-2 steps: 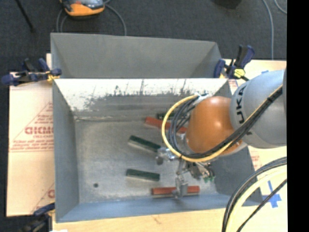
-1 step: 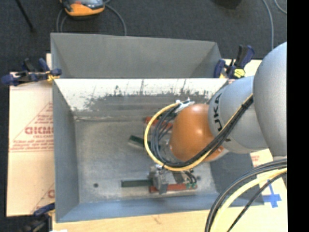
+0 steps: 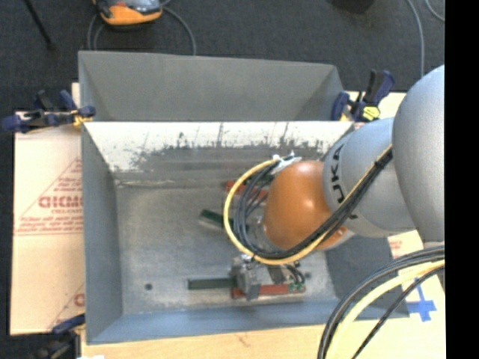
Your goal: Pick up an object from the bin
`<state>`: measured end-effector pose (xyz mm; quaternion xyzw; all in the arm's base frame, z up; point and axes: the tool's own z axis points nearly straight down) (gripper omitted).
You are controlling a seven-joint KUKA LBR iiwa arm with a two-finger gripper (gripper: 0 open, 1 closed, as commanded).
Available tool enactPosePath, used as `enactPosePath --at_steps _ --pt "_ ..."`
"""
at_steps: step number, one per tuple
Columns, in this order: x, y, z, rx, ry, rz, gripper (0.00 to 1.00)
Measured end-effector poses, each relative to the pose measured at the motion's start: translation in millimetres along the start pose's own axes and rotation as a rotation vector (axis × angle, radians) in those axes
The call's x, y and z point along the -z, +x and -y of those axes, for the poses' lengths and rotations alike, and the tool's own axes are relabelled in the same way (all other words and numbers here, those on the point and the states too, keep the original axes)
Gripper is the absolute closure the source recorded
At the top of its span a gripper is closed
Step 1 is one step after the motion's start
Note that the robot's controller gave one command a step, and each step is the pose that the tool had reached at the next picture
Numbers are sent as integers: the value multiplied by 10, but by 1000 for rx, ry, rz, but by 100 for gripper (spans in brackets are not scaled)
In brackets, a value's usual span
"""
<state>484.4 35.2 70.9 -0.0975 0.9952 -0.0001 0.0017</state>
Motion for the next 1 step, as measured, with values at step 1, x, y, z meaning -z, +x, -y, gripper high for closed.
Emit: enactPosePath --at_steps 1 --pt "0 0 1 1 0 0 100"
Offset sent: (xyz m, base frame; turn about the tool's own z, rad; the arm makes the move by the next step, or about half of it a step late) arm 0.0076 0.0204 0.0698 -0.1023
